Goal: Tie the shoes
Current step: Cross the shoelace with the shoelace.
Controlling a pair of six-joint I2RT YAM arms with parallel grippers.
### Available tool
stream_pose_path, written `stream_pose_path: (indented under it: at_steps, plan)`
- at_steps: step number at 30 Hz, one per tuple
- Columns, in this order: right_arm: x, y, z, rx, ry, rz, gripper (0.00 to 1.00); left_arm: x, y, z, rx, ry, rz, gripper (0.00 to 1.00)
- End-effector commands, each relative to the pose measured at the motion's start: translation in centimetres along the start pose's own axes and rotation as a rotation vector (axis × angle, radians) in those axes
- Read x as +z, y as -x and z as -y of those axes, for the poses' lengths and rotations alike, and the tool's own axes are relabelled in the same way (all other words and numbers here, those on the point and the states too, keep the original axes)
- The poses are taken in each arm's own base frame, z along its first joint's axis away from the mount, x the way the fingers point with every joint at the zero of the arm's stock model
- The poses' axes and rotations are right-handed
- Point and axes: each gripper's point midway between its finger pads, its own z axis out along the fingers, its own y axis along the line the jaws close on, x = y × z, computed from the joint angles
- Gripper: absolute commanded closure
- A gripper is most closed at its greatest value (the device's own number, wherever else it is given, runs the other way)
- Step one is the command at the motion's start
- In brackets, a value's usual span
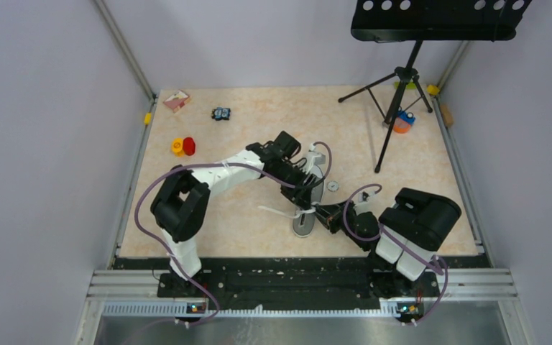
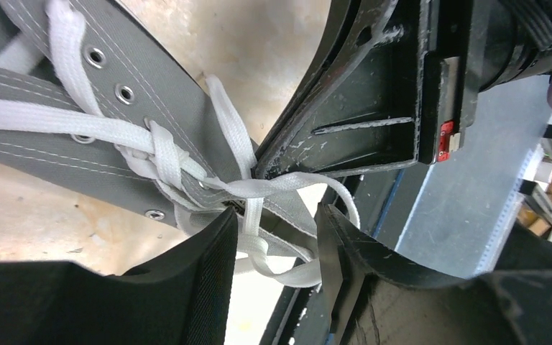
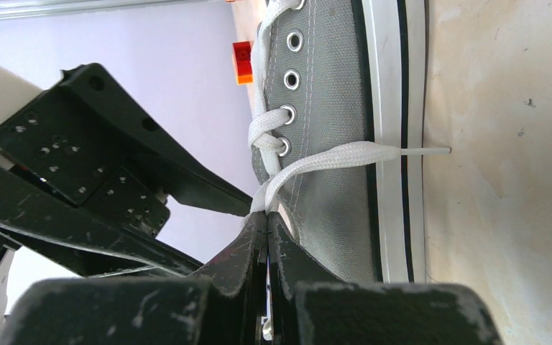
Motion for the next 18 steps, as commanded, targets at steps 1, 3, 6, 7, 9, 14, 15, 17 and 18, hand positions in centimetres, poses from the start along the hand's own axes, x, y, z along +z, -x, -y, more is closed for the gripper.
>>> stream_pose_path:
  at_steps: [1, 3, 6, 7, 9, 14, 15, 17, 18]
  plan:
    - [-0.8, 0.1, -4.7, 0.035, 0.188, 0.0, 1.0, -1.1, 1.8, 0.9, 0.138, 0.039, 0.074, 0.51]
    - [-0.8, 0.1, -4.8, 0.033, 0.189, -0.001, 1.0, -0.8, 1.7, 0.8, 0.139, 0.04, 0.064, 0.51]
    - [-0.8, 0.1, -4.6, 0.034, 0.185, -0.005, 1.0, 0.0, 1.4, 0.7, 0.142, 0.051, 0.048, 0.54]
    - [-0.7, 0.0, -4.6, 0.034, 0.182, -0.008, 1.0, 0.2, 1.3, 0.6, 0.147, 0.062, 0.042, 0.54]
    - [-0.7, 0.0, -4.5, 0.036, 0.178, -0.008, 1.0, 0.5, 1.1, 0.5, 0.157, 0.073, 0.04, 0.54]
    - [-0.7, 0.0, -4.6, 0.038, 0.181, -0.007, 1.0, 0.8, 1.3, -0.1, 0.163, 0.112, 0.057, 0.54]
    - [-0.7, 0.0, -4.6, 0.039, 0.182, -0.008, 1.0, 0.8, 1.4, -0.4, 0.165, 0.124, 0.058, 0.54]
    - [-0.7, 0.1, -4.6, 0.039, 0.181, -0.007, 1.0, 0.9, 1.4, -0.6, 0.17, 0.139, 0.063, 0.54]
    - [-0.7, 0.0, -4.6, 0.039, 0.182, -0.008, 1.0, 0.8, 1.5, -0.8, 0.176, 0.15, 0.067, 0.54]
